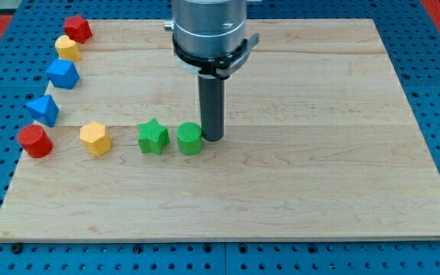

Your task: Move the green circle towards the green star

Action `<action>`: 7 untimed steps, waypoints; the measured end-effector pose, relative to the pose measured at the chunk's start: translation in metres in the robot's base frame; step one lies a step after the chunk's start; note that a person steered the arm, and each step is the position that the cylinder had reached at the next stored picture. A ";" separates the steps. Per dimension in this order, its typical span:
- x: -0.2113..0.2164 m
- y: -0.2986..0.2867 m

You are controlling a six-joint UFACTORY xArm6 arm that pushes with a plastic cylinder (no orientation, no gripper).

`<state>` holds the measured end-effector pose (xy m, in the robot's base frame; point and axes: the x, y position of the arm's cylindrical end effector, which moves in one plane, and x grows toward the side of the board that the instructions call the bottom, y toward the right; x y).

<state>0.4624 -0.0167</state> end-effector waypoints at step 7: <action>-0.059 -0.068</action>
